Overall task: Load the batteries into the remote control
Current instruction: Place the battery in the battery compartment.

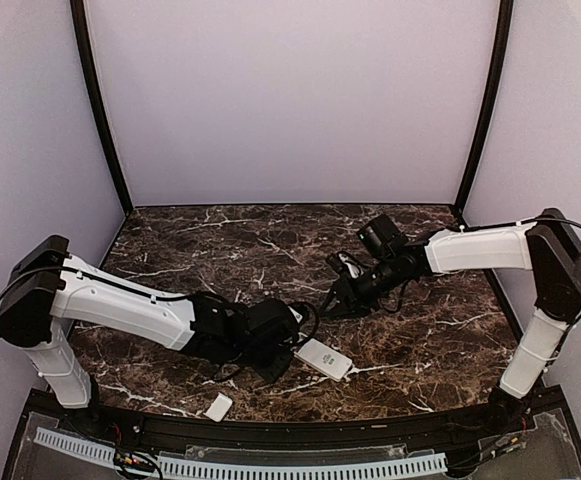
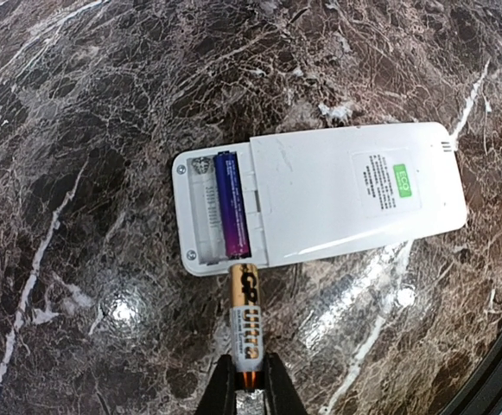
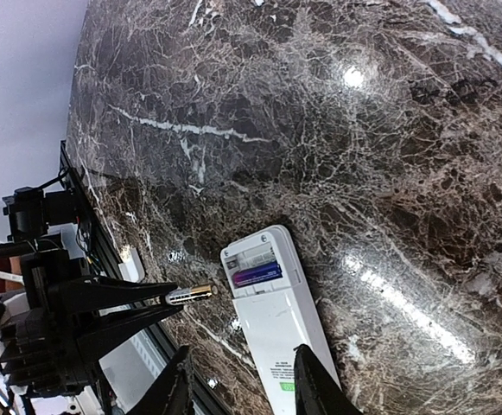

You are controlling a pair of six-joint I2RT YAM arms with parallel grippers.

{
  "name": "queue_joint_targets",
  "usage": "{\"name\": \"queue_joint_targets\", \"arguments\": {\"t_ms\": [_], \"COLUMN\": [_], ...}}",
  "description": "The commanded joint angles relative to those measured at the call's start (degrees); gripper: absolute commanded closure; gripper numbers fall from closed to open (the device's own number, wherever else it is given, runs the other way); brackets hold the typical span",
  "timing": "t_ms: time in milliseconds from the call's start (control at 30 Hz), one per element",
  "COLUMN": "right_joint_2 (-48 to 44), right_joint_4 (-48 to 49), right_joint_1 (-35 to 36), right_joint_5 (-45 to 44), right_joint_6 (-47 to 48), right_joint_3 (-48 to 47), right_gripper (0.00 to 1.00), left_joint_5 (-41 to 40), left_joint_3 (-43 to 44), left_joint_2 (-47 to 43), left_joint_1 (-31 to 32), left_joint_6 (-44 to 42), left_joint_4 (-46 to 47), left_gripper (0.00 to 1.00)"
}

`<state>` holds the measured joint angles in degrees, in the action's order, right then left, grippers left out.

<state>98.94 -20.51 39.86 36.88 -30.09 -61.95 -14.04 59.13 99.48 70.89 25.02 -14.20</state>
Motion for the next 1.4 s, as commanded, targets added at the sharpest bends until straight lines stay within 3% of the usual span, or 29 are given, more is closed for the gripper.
{"name": "queue_joint_targets", "arguments": {"t_ms": [0,367,1367], "right_joint_2": [0.7,2.9,2.7], "right_joint_4": [1.5,4.0,5.5], "right_joint_1": [0.0,-0.1,0.0], "right_joint_5": [-0.5,1.7,1.1], "right_joint_6": [2.1,1.4,1.0], "right_joint_3": [1.0,1.0,2.6], "right_gripper": [0.63,0.63,0.63], "left_joint_5": [-1.7,-3.8,1.7], "left_joint_3": [3.4,8.8,13.1], "left_joint_2": [1.1,5.1,10.1], "left_joint_1": [0.0,-2.1,-3.7], "left_joint_6": [2.1,0.1,-2.1], "left_joint_4": [-4.3,-9.1,-12.3], "left_gripper": [1.0,1.0,1.0]}}
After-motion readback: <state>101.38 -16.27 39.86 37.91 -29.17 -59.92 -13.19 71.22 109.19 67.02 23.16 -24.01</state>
